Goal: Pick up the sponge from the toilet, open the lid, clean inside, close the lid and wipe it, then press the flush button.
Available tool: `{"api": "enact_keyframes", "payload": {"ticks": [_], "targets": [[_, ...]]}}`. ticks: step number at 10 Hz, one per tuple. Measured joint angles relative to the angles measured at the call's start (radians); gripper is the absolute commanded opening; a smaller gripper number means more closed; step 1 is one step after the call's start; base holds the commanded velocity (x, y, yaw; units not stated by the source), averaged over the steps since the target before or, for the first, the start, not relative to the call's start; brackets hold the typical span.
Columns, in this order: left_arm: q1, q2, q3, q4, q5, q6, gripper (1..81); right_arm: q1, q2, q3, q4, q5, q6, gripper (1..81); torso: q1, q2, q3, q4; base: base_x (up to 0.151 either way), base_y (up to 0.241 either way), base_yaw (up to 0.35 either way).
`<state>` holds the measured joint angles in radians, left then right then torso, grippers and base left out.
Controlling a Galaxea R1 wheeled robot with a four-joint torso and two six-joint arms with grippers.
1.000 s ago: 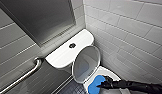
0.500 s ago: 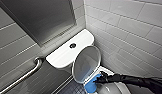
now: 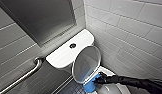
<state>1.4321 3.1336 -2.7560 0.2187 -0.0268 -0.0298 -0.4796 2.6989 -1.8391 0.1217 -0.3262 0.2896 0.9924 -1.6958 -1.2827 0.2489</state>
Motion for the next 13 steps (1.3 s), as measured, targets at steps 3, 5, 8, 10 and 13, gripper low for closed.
{"api": "enact_keyframes", "payload": {"ticks": [3, 5, 8, 10, 13], "targets": [[0.0, 0.0, 0.0, 0.0, 0.0, 0.0, 81.1, -0.003, -0.003, 0.001, 0.0, 0.0, 0.0, 1.0, 0.0, 0.0, 0.0, 0.0, 0.0, 0.0, 0.0], [0.0, 0.0, 0.0, 0.0, 0.0, 0.0, 81.1, -0.003, -0.003, 0.001, 0.0, 0.0, 0.0, 1.0, 0.0, 0.0, 0.0, 0.0, 0.0, 0.0, 0.0], [-0.014, 0.0, 0.0, 0.0, -0.006, 0.0, 81.1, 0.006, -0.011, -0.003, -0.004, 0.029, -0.001, 1.0, 0.001, 0.001, 0.0, 0.0, -0.092, 0.0, 0.0], [0.009, -0.002, 0.0, -0.001, 0.005, 0.0, 81.1, 0.004, -0.022, -0.009, -0.008, 0.046, -0.001, 1.0, 0.0, 0.0, 0.0, 0.0, -0.093, 0.0, 0.0], [0.003, -0.001, 0.001, -0.001, -0.001, 0.0, 81.1, 0.005, -0.028, -0.021, -0.013, 0.059, 0.0, 1.0, 0.0, 0.0, 0.0, 0.0, -0.031, 0.0, 0.0]]}}
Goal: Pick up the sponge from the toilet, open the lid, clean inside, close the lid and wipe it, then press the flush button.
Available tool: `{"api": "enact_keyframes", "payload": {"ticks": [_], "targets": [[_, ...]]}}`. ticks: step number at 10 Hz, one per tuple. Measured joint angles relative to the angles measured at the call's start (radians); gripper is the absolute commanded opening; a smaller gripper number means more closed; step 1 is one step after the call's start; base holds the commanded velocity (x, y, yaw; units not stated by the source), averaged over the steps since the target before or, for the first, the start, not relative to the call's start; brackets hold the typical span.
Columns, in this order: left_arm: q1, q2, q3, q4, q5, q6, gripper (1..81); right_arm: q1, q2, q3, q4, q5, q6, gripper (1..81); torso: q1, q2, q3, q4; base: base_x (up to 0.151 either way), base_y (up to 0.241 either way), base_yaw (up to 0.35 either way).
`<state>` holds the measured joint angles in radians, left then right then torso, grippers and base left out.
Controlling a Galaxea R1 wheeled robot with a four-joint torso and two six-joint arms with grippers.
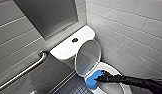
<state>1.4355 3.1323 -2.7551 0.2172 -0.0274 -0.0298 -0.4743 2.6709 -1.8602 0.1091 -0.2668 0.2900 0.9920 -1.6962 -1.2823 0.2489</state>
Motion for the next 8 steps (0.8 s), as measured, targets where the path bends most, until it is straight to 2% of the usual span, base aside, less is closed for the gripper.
{"api": "enact_keyframes", "payload": {"ticks": [5, 8], "targets": [[-0.004, 0.001, 0.0, 0.0, 0.0, 0.0, 81.1, -0.011, -0.019, -0.016, 0.001, -0.014, 0.018, 1.0, 0.0, 0.0, 0.0, 0.0, 0.0, 0.0, 0.0], [-0.006, 0.001, 0.002, 0.0, 0.0, 0.0, 81.1, -0.003, -0.087, 0.079, -0.006, -0.015, 0.04, 1.0, 0.0, 0.0, 0.0, 0.0, 0.0, 0.0, 0.0]]}}
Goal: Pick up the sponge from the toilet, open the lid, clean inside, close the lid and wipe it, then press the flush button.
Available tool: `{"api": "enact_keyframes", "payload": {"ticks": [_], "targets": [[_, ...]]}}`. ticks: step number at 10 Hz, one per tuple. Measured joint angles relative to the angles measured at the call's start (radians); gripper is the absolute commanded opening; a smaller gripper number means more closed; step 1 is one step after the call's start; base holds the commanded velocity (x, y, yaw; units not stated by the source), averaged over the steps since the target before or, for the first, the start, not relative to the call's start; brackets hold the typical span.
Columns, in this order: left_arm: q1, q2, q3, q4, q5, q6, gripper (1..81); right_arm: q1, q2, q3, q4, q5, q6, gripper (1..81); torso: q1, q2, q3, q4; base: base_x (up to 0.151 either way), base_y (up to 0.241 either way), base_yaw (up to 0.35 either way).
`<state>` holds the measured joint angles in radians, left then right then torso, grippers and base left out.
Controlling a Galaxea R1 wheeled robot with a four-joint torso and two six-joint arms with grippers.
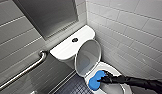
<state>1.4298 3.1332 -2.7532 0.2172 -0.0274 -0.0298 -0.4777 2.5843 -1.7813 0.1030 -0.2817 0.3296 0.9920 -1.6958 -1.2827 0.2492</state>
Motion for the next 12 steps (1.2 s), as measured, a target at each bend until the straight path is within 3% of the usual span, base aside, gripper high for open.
{"api": "enact_keyframes", "payload": {"ticks": [7, 12], "targets": [[0.0, 0.0, 0.003, 0.0, -0.001, 0.0, 81.1, 0.017, -0.02, 0.043, -0.011, -0.024, 0.011, 1.0, 0.0, 0.0, 0.0, 0.0, 0.0, 0.0, 0.0], [0.001, 0.0, 0.003, 0.0, -0.001, 0.0, 81.1, -0.049, -0.028, 0.071, -0.039, 0.004, 0.011, 1.0, 0.0, 0.0, 0.009, 0.0, 0.0, 0.0, 0.0]]}}
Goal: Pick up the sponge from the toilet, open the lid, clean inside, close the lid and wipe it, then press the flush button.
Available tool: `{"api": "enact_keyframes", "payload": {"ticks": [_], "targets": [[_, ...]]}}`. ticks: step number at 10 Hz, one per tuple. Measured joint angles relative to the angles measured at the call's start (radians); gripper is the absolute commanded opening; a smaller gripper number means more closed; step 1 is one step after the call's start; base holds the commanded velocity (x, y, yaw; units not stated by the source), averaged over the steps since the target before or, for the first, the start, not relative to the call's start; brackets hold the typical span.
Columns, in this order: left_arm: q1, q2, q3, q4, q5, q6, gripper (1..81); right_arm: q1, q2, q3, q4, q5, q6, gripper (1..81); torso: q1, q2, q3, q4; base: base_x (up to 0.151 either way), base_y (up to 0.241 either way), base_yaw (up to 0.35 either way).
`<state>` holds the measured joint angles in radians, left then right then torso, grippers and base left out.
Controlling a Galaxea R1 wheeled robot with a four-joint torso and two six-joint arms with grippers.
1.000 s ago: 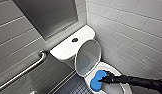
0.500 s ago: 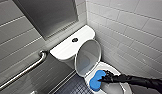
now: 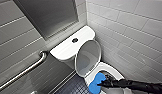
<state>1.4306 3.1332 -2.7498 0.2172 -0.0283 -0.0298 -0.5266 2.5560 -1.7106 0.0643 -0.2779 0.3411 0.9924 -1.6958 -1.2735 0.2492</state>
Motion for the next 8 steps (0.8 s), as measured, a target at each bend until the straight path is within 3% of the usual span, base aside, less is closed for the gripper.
{"api": "enact_keyframes", "payload": {"ticks": [3, 8], "targets": [[0.005, 0.0, 0.0, 0.0, 0.001, 0.0, 81.1, -0.002, 0.002, 0.014, -0.002, -0.03, 0.0, 1.0, 0.0, 0.0, 0.085, 0.0, 0.0, 0.0, 0.0], [0.013, 0.0, 0.0, 0.0, 0.003, 0.0, 81.1, -0.022, -0.002, 0.022, -0.002, -0.034, 0.0, 1.0, -0.016, 0.027, 0.098, 0.0, 0.0, 0.0, 0.0]]}}
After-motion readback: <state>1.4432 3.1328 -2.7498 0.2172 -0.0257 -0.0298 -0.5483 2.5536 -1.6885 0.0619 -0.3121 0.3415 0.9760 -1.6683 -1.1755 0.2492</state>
